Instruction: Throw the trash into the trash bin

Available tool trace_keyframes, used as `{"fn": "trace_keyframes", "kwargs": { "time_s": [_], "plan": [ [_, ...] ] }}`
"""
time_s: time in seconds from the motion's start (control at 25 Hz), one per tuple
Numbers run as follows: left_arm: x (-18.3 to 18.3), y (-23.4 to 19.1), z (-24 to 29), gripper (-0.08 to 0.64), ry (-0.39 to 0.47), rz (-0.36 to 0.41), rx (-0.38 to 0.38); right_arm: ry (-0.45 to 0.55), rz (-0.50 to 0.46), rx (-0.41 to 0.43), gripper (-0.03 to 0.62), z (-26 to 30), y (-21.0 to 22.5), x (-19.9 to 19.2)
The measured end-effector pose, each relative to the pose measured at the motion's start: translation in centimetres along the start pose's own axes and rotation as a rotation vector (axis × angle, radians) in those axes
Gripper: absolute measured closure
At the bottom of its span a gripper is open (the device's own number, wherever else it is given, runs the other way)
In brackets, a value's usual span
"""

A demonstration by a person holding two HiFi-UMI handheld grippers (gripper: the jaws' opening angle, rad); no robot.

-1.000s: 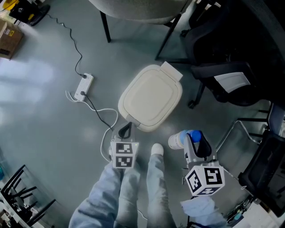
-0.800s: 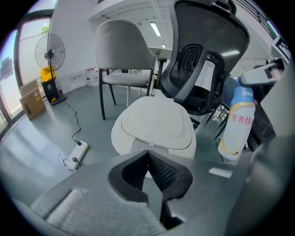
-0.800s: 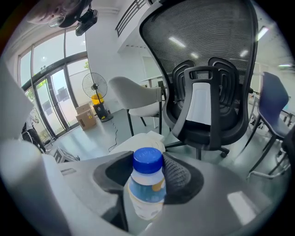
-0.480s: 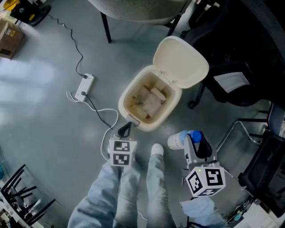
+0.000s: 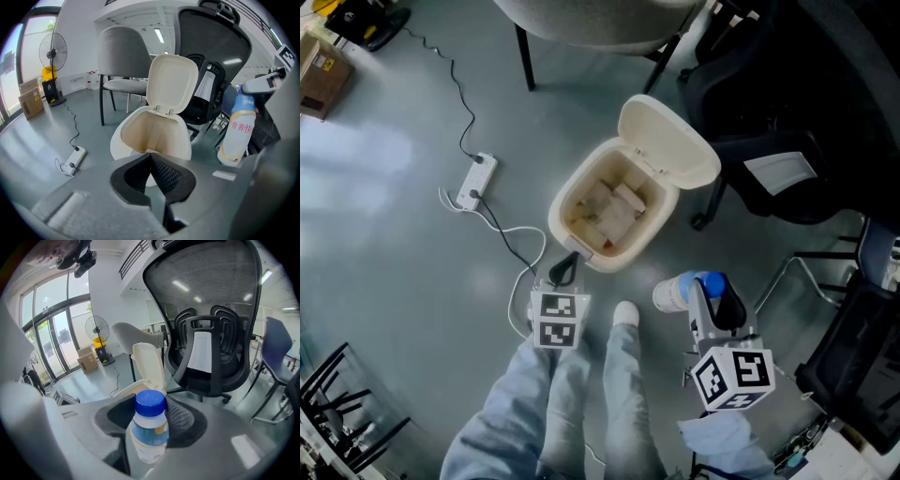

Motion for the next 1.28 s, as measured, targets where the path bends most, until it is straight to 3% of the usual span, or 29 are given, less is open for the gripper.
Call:
{"fn": "trace_keyframes", "kwargs": {
  "time_s": [0.36, 0.84, 1.28],
  "plan": [
    [5.4, -0.1, -4.3, 0.55, 0.097, -0.01, 0.02, 0.049, 0.001, 0.006, 0.396, -1.9, -1.4, 3.3],
    [14.6, -0.9, -14.4, 0.551, 0.303, -0.028, 0.109, 0.084, 0.012, 0.061, 0.396, -4.4, -6.6, 7.4],
    [14.4, -3.5, -16.7, 0.549, 0.327, -0.074, 0.191, 0.056, -0.03, 0.129, 0.396, -2.0, -9.0, 8.1]
  ]
}}
Point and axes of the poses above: the fingertips, and each gripper's own axes: z forward along the fingers, y to its right, x out of its top, the point moved 4 cm from there along -z, backward along the fingers, and after that the axes turned 8 degrees about y, right-handed, at the moved point
